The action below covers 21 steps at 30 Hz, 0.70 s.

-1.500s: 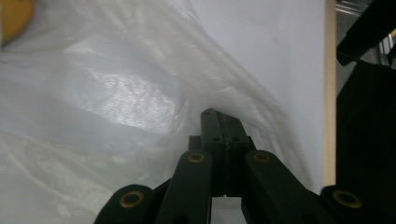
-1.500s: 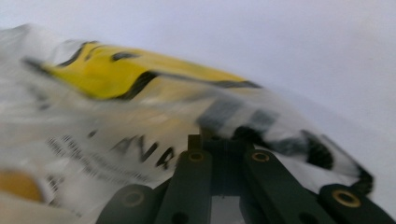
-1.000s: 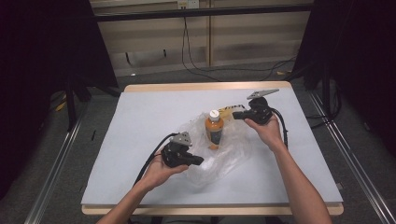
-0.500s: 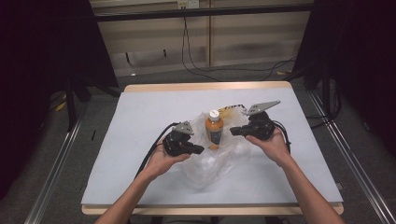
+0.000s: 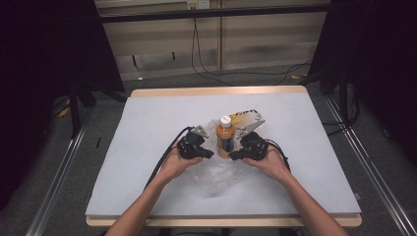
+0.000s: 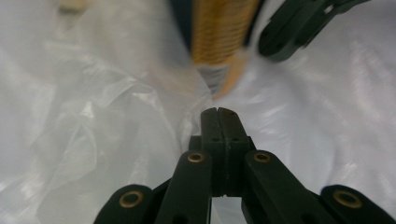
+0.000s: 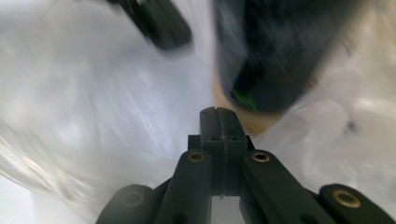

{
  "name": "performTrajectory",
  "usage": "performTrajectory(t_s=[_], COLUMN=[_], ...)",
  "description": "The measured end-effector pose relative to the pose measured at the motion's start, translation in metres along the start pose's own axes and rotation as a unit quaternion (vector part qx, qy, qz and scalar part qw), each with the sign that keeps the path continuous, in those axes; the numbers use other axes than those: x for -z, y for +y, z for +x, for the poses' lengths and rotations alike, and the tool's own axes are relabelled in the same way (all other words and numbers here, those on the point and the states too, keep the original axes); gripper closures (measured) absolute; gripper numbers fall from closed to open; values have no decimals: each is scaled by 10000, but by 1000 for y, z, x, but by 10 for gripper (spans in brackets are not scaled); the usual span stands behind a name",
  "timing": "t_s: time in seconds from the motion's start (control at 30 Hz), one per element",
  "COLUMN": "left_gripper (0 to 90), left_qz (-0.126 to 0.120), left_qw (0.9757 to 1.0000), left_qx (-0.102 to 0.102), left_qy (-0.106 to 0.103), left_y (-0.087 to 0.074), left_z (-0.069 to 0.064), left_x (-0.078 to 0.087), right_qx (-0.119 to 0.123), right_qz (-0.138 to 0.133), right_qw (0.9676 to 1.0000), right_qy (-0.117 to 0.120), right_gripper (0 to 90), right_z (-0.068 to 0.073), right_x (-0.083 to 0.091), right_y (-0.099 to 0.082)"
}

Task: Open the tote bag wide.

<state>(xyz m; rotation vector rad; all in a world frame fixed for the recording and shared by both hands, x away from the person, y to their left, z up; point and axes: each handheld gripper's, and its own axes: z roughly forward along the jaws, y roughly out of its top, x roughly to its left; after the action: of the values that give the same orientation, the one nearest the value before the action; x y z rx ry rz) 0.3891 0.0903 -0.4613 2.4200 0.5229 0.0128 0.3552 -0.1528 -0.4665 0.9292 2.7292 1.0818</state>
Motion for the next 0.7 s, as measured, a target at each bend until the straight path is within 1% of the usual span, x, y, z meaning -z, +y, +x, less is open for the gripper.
performTrajectory(t_s=[0.03,0.07,0.1,0.13,0.17,0.2,0.23,0.27,0.3,0.33,0.37,0.4,0.47,0.53,0.57,0.6,0.63,0.7], left_gripper=[900,900,900,900,900,900,900,900,900,900,900,900,900,900,900,900,900,900], left_qz=[76,129,-13,-97,-111,47,-67,63,-60,-96,-135,-163,-142,-243,-270,-301,-293,-240], left_qw=[10000,9998,9999,9997,9995,9996,9995,9997,9995,9994,9990,9989,9988,9987,9986,9983,9982,9985], left_qx=[-10,11,98,188,237,59,183,49,202,235,285,275,275,351,374,409,449,443], left_qy=[47,128,90,89,163,270,266,245,245,233,314,336,372,277,261,275,281,199], left_y=[-4,-8,-12,-15,-16,-16,-18,-19,-22,-24,-27,-30,-34,-38,-39,-39,-39,-40], left_z=[5,8,10,11,11,12,11,15,15,16,17,16,16,20,19,19,18,18], left_x=[-1,-2,-2,-1,0,3,2,6,6,7,9,11,15,15,15,15,16,17], right_qx=[-25,-159,-191,-258,-343,-394,-419,-406,-367,-311,-368,-425,-516,-517,-538,-500,-460,-424], right_qz=[7,9,52,6,-60,-79,-109,-99,-49,-41,-27,-62,-113,-153,-178,-194,-188,-163], right_qw=[10000,9998,9996,9994,9992,9990,9987,9988,9988,9988,9986,9984,9979,9979,9977,9978,9979,9983], right_qy=[-69,-146,-214,-219,-204,-219,-257,-271,-334,-368,-367,-360,-363,-367,-375,-394,-413,-369], right_gripper=[900,900,900,900,900,900,900,900,900,900,900,900,900,900,900,900,900,900], right_z=[-4,-9,-14,-18,-21,-22,-23,-23,-21,-21,-22,-24,-26,-26,-25,-23,-22,-18], right_x=[1,3,4,6,9,11,13,15,17,19,22,26,32,36,37,37,38,39], right_y=[-3,-9,-13,-18,-22,-25,-28,-29,-31,-33,-36,-41,-49,-54,-56,-57,-58,-59])
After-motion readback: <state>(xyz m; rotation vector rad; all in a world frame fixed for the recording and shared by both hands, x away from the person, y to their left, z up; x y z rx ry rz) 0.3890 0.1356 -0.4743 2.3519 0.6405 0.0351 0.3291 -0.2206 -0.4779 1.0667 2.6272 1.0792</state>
